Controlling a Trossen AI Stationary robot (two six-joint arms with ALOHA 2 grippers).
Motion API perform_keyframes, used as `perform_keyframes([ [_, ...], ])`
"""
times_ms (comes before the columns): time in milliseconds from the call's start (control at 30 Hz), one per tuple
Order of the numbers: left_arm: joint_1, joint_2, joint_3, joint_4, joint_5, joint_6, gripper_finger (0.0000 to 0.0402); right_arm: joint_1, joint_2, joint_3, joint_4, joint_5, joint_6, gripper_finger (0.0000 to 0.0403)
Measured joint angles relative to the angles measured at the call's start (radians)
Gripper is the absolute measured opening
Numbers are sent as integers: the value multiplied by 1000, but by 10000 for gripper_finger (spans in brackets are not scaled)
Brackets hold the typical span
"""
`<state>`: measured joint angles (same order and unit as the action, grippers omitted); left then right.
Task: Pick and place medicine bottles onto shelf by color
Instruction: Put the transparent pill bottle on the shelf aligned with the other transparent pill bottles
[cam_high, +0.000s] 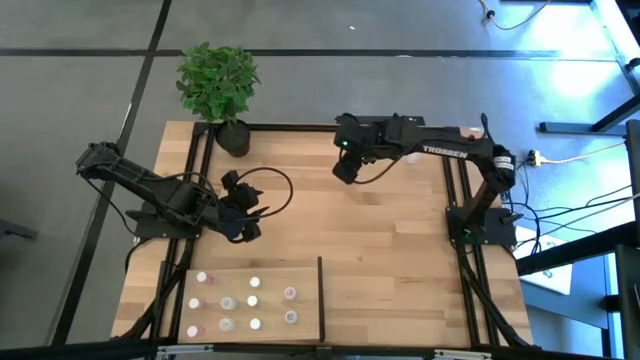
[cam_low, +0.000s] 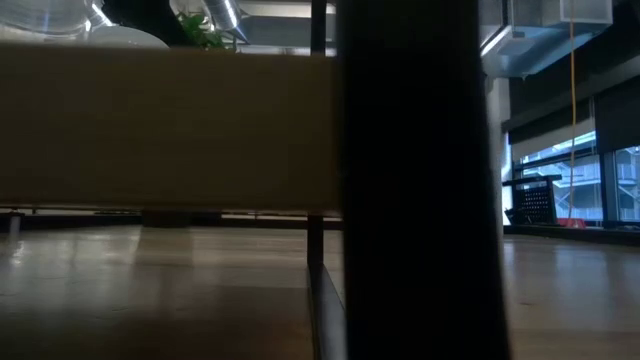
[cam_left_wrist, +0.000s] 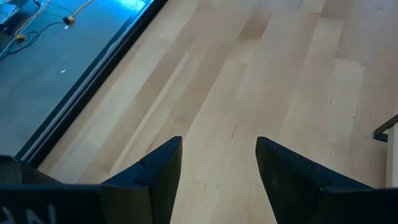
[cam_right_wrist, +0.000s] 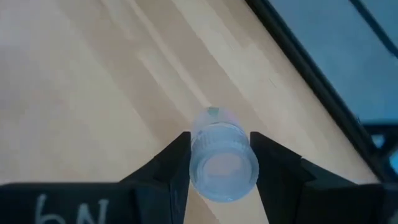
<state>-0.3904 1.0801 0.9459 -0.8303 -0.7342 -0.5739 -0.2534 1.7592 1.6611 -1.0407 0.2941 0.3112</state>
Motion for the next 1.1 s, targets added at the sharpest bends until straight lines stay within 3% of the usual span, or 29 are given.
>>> perform_keyframes([
  [300,-1,0,0,-14,0,-1,199,148,0,167,-4,0,-87,149],
  [533,-1,0,0,-14,8,-2,199,227,16,189,98,1,-187,149],
  [900,-10,0,0,-17,66,-3,199,219,177,221,177,-89,-293,149],
  [1100,-31,0,0,-18,67,-3,199,210,265,235,177,-203,-322,149],
])
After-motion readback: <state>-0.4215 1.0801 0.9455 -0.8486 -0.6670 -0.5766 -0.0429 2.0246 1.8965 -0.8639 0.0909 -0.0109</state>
